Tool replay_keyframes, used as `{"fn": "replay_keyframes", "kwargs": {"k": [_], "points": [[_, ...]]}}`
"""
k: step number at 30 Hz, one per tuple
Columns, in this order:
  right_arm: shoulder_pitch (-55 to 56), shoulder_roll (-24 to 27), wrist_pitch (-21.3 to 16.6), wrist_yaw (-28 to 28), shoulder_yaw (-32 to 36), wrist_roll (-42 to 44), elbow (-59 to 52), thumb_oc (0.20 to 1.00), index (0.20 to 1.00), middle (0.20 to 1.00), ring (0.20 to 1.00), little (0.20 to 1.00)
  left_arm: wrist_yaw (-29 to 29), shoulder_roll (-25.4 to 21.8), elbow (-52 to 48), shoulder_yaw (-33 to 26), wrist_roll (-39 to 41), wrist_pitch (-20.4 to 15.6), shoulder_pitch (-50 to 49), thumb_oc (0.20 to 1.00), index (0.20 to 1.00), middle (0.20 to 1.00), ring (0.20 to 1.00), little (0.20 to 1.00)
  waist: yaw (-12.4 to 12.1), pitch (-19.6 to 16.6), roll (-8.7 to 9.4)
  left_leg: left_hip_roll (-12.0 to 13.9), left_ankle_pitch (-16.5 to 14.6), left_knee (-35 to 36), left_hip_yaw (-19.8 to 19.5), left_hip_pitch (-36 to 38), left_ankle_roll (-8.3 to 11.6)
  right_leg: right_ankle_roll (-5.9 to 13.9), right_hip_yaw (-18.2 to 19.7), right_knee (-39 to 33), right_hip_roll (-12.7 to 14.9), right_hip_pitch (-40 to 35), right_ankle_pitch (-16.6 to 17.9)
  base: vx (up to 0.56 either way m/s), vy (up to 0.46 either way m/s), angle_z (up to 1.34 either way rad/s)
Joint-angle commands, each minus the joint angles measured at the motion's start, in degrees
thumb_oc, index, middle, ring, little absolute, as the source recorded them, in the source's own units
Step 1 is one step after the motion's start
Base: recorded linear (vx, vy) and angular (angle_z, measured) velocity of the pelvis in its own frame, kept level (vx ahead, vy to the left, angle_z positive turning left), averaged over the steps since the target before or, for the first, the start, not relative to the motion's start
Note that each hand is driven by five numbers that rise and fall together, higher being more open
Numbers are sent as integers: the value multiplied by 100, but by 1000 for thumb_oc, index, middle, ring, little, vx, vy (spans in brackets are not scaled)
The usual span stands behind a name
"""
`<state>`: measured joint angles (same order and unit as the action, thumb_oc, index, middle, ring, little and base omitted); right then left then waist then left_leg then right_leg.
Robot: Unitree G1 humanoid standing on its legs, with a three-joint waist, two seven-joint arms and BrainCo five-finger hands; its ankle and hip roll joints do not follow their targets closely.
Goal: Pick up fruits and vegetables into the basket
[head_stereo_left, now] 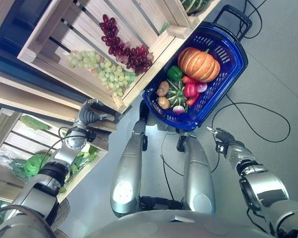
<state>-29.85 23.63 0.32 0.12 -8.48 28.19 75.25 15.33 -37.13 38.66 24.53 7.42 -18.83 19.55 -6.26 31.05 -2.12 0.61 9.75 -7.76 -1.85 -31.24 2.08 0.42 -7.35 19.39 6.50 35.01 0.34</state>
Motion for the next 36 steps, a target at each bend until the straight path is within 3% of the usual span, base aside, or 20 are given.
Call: {"fn": "replay_keyframes", "kwargs": {"k": [1, 8, 26, 36], "points": [[237, 219, 1, -85, 59, 199, 63, 1000, 1000, 1000, 1000, 1000, -84, 97, -1330, -133, 274, -876, 791, 1000, 1000, 1000, 1000, 1000, 128, -126, -91, -80, -812, -929, -142, -72, -50, 373, -133, -237, 288, -482, 241, 0, 0, 0], [291, 247, 4, -72, 125, 237, 55, 1000, 1000, 1000, 1000, 1000, -377, 23, -1775, -3, 349, -851, 610, 1000, 1000, 1000, 1000, 1000, 57, -126, -112, -89, -807, -851, -177, 46, -61, 373, -213, -308, 298, -636, 240, 16, -22, 4], [300, 148, -29, -141, 247, 489, 88, 1000, 1000, 1000, 1000, 1000, -1798, 112, -3022, 477, 1180, -647, 193, 1000, 1000, 1000, 1000, 1000, -138, -126, -134, -145, -790, -681, -298, 163, -111, 388, -416, -489, 291, -857, 295, 8, -43, 5], [291, 121, -50, -107, 250, 551, 138, 1000, 1000, 1000, 1000, 1000, -1891, -7, -3349, 684, 1090, -744, 144, 1000, 1000, 1000, 1000, 1000, -163, -126, -112, -143, -777, -637, -330, 196, -128, 400, -447, -539, 261, -913, 328, 5, -18, 3]]}}
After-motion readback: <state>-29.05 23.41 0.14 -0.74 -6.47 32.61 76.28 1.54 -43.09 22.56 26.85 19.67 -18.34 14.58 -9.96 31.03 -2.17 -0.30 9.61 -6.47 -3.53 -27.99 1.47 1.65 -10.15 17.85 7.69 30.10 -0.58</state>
